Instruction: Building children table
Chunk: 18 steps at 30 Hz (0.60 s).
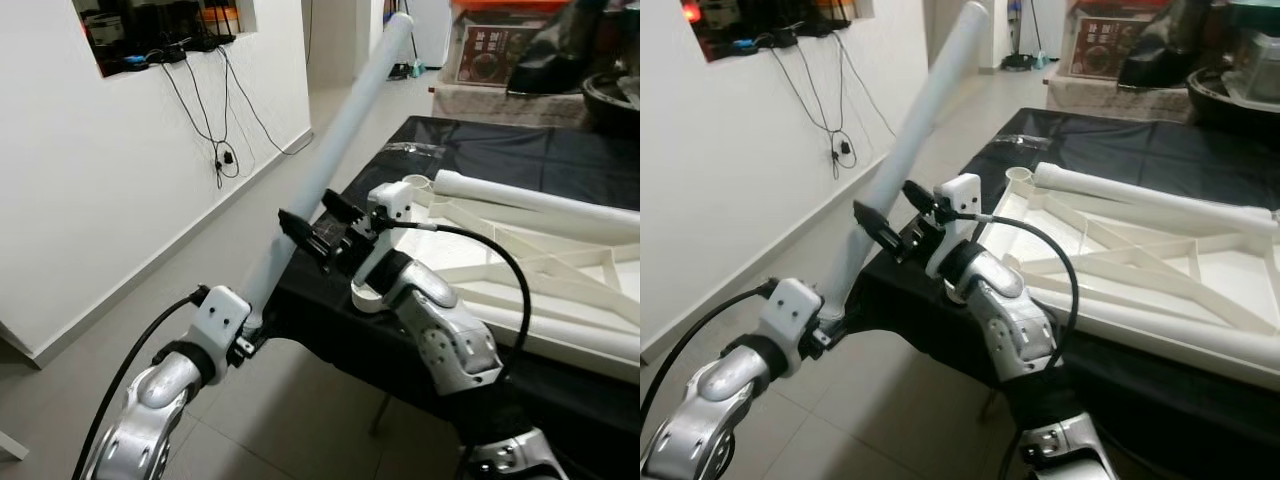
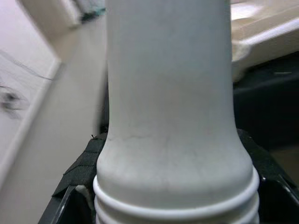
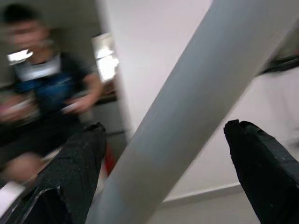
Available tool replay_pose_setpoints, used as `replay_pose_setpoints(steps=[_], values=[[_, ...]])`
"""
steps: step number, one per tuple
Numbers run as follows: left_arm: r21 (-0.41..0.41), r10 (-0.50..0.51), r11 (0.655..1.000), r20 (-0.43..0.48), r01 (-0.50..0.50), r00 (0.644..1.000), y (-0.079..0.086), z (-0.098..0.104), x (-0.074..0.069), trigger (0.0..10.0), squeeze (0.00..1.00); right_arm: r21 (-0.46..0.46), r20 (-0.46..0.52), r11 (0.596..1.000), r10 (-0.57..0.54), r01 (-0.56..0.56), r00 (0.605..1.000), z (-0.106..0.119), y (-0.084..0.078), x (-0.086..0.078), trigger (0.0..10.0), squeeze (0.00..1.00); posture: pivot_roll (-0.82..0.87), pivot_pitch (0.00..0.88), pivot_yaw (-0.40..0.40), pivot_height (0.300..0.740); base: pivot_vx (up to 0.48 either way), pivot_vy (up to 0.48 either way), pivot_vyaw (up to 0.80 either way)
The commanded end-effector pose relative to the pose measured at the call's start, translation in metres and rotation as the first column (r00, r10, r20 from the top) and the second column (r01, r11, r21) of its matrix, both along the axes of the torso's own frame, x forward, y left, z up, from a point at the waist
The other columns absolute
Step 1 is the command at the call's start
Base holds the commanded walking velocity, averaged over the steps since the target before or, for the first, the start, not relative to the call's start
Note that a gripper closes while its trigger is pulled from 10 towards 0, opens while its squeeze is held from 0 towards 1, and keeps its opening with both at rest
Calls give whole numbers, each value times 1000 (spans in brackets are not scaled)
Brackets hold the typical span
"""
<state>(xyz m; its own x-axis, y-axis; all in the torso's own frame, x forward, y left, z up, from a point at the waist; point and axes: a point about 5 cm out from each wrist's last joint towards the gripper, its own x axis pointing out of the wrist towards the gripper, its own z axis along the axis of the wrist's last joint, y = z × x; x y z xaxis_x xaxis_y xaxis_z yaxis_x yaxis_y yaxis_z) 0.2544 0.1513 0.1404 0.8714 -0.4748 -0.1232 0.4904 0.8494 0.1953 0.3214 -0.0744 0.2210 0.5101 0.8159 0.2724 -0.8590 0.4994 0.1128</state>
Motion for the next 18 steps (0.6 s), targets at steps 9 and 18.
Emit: replay_pose_setpoints(steps=[9,18], values=[[-36,-71,997,-31,70,997,7,6,-13,10000,0,151,-112,945,308,-290,945,8,4,-10,10000,0,18,0,56,740,0,0,0],[-123,-192,976,-97,179,977,-5,4,-28,10000,0,163,-126,923,370,-348,921,7,4,-12,10000,0,17,0,55,740,0,0,0]])
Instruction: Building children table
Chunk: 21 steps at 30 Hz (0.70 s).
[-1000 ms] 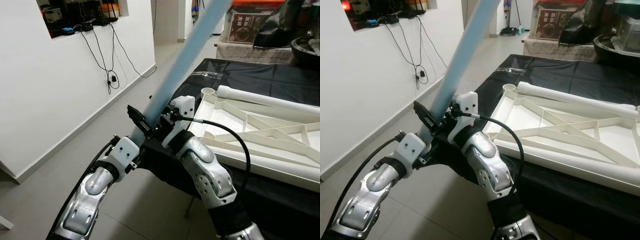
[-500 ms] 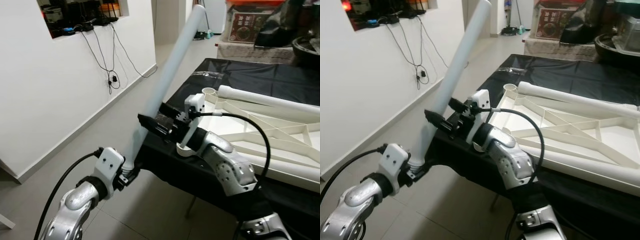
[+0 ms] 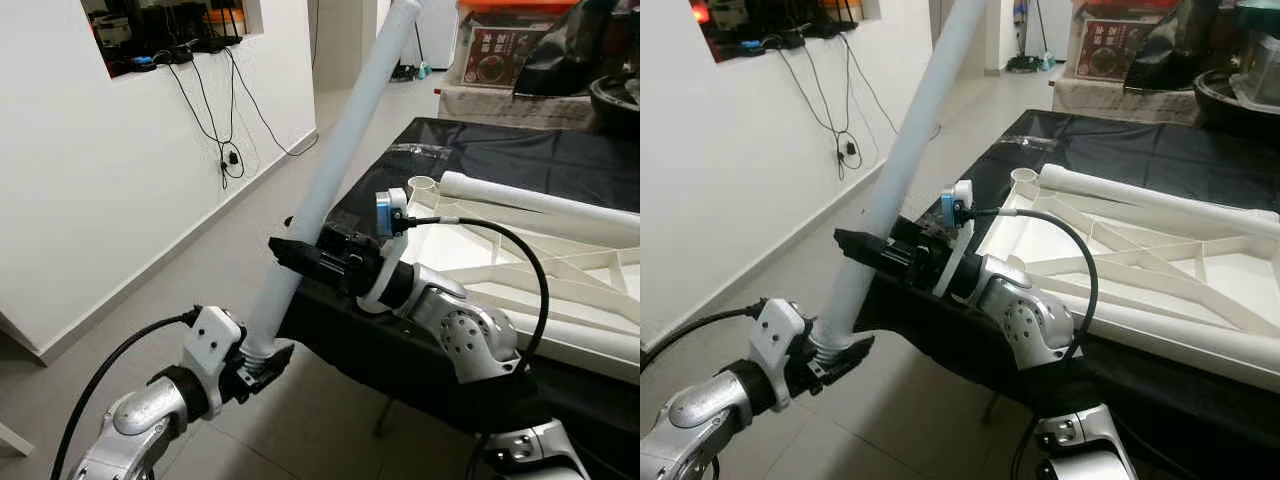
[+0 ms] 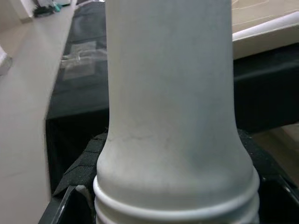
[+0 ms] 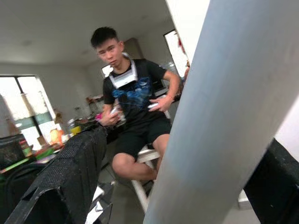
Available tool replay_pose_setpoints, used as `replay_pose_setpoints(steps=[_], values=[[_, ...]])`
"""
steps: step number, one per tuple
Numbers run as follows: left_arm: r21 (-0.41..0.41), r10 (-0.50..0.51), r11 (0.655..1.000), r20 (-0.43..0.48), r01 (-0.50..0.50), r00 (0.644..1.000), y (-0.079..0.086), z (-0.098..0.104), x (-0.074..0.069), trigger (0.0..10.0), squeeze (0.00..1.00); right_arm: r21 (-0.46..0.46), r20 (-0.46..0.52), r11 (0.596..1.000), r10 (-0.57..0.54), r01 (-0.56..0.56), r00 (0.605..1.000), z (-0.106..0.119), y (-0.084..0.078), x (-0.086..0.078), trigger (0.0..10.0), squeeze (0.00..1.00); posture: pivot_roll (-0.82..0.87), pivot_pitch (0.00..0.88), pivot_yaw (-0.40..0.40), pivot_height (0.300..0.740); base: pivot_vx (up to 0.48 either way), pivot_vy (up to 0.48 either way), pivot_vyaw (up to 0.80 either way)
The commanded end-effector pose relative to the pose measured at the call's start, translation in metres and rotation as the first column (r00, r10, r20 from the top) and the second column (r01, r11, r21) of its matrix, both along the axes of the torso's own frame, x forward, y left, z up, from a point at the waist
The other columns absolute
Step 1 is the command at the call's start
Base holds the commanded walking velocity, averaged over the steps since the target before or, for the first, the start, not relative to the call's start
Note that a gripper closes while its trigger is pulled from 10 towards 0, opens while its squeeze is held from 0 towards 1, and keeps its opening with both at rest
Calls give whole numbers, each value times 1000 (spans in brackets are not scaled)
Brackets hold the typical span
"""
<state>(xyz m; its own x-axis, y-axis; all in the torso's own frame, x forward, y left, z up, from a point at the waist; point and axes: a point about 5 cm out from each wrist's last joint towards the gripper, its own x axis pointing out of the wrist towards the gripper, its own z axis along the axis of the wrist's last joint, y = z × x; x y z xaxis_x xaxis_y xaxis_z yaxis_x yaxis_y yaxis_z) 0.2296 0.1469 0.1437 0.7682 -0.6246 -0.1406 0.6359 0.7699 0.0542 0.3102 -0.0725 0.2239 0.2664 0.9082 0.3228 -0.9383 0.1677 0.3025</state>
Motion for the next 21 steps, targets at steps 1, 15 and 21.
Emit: replay_pose_setpoints(steps=[1,15,21], values=[[-6,-23,1000,-14,23,1000,-1,1,-3,10000,0,13,5,999,34,-34,999,4,2,-1,10000,0,17,0,55,740,0,0,0],[-179,-229,964,-188,196,955,-22,-7,-36,10000,0,-74,-6,971,229,-229,973,-8,8,-19,10000,0,20,0,56,740,0,0,0],[-140,-250,964,-206,224,946,-18,-10,-40,10000,0,-109,-18,957,270,-270,963,-13,8,-23,10000,0,20,0,56,740,0,0,0]])
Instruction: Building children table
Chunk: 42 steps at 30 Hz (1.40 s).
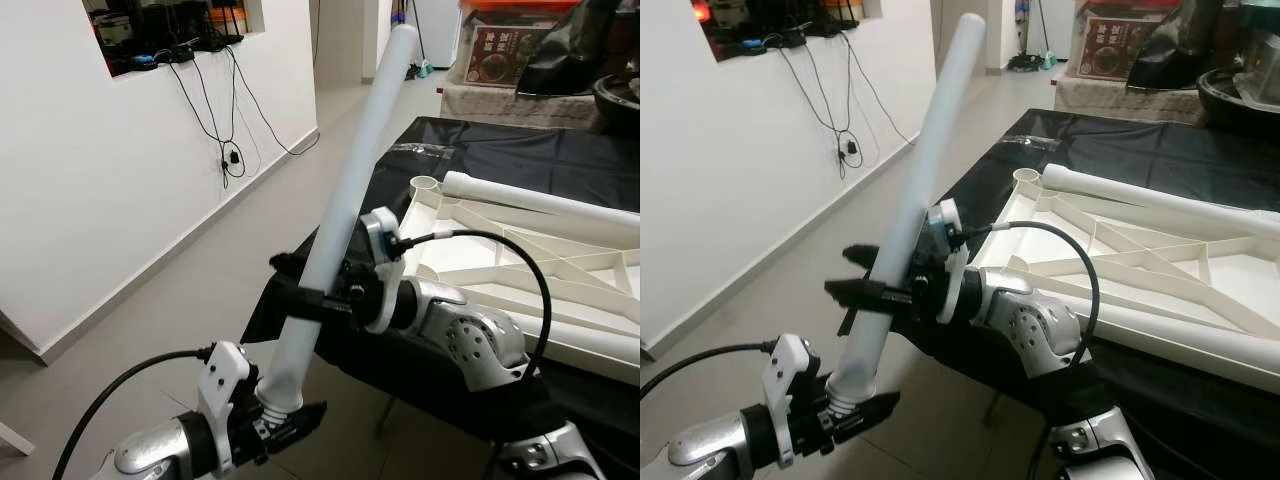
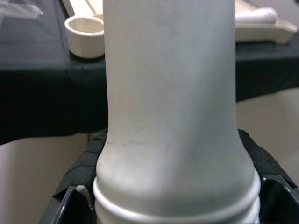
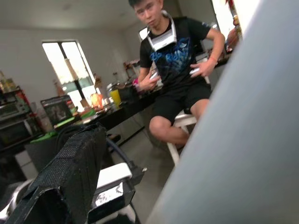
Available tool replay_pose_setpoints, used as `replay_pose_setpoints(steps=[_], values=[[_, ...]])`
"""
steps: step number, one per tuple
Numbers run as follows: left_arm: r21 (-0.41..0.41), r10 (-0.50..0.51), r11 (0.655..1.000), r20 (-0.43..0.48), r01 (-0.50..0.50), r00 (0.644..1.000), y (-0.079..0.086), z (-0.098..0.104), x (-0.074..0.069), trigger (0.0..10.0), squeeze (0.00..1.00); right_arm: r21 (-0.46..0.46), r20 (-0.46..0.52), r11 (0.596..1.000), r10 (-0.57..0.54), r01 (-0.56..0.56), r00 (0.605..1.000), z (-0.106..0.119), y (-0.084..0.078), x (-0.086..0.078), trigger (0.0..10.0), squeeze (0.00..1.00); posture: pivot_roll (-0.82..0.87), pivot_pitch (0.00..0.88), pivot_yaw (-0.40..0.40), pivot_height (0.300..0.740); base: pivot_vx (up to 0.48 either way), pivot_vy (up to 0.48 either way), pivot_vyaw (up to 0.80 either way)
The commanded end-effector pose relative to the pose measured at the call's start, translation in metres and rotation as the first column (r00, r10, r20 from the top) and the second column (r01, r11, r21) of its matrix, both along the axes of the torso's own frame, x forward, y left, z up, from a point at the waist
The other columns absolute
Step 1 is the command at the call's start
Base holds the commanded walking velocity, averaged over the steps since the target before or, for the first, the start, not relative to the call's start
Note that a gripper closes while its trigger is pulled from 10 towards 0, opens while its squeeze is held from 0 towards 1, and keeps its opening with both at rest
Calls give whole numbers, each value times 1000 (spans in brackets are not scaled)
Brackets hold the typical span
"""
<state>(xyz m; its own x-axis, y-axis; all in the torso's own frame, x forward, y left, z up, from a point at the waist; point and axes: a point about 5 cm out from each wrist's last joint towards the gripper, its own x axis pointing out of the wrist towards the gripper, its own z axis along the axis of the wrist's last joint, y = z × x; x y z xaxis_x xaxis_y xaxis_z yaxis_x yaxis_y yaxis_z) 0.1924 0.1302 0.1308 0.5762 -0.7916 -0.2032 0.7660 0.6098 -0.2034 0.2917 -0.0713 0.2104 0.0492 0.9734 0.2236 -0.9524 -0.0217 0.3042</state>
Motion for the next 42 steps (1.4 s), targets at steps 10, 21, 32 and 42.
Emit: replay_pose_setpoints(steps=[10,21,32,42], values=[[81,-34,996,23,32,999,10,3,5,10000,0,-31,-42,994,104,-105,994,-4,12,-10,10000,0,20,0,56,740,0,0,0],[79,-44,996,32,41,999,7,4,7,10000,0,-12,-86,990,138,-140,987,-8,20,-21,10000,0,15,0,60,740,0,0,0],[72,-41,997,14,40,999,7,0,5,10000,0,-6,-78,991,131,-132,988,-5,21,-19,10000,0,12,0,62,740,0,0,0],[69,-49,996,4,48,999,5,-2,3,10000,0,1,-80,994,112,-112,990,-5,23,-20,0,0,9,0,63,740,0,0,0]])
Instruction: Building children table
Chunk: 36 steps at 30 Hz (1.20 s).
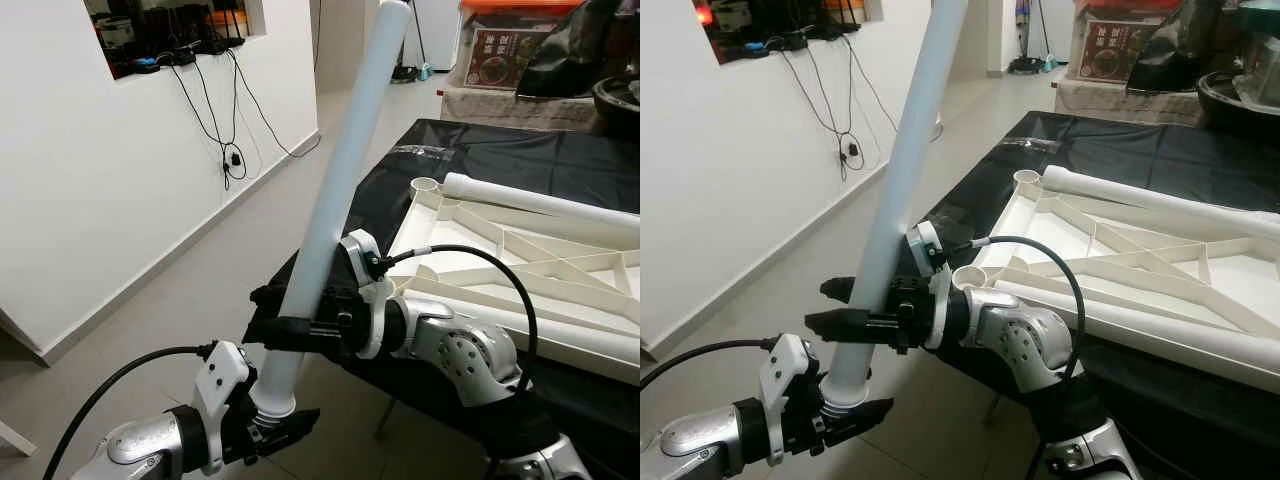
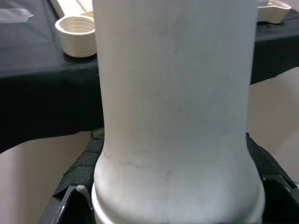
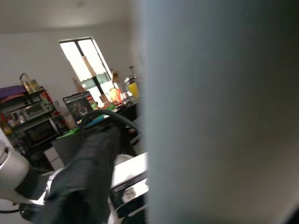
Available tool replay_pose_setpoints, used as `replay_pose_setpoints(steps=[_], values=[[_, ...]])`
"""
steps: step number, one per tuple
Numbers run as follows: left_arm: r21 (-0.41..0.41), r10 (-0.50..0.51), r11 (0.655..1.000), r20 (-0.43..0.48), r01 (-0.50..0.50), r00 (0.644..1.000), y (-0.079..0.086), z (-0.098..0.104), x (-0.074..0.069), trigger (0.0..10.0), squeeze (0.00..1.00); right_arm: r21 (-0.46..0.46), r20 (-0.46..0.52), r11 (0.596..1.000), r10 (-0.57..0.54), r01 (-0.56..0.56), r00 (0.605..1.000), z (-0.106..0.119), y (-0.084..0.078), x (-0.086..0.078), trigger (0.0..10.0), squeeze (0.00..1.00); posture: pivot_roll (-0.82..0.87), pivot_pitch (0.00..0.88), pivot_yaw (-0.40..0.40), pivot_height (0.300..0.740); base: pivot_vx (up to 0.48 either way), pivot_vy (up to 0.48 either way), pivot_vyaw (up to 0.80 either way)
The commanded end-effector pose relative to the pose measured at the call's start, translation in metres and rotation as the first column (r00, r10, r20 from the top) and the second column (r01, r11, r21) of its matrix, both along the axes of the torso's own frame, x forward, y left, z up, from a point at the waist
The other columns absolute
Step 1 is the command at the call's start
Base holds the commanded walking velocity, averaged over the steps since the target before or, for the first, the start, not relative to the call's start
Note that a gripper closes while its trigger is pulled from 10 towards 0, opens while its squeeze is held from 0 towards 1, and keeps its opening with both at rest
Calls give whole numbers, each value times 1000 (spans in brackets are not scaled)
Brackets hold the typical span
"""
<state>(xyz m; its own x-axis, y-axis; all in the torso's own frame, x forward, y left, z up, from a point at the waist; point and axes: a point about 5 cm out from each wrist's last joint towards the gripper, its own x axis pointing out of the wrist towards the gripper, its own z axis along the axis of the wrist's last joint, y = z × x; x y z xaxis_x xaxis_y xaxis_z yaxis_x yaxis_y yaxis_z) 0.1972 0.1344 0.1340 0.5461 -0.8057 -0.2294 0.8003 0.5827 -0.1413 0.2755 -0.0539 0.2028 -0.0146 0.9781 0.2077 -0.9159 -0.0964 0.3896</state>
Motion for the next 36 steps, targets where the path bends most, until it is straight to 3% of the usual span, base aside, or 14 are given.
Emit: replay_pose_setpoints(steps=[1,19,20,21,30,31,36], values=[[12,0,1000,-30,0,1000,1,-6,-1,10000,0,14,10,1000,27,-28,1000,3,6,-4,0,0,9,0,63,740,0,0,0],[26,33,999,-81,-31,996,7,-10,2,10000,0,17,4,1000,26,-26,1000,2,7,-6,0,0,13,0,64,740,0,0,0],[35,32,999,-77,-29,997,7,-10,2,10000,859,18,4,1000,26,-26,1000,2,7,-6,0,0,13,0,64,740,0,0,0],[31,26,999,-78,-24,997,7,-10,2,10000,1000,19,5,1000,24,-24,1000,3,7,-5,0,0,14,0,63,740,0,0,0],[40,22,999,-73,-20,997,8,-11,1,10000,1000,26,10,999,18,-18,1000,4,5,-4,0,0,12,0,65,740,0,0,0],[50,21,999,-72,-17,997,9,-12,0,10000,0,27,18,1000,7,-8,1000,5,4,-2,0,0,12,0,65,740,0,0,0],[47,50,998,-71,-47,996,8,-15,-4,10000,0,35,46,993,-116,115,992,10,-4,15,0,0,12,0,58,740,0,0,0]])
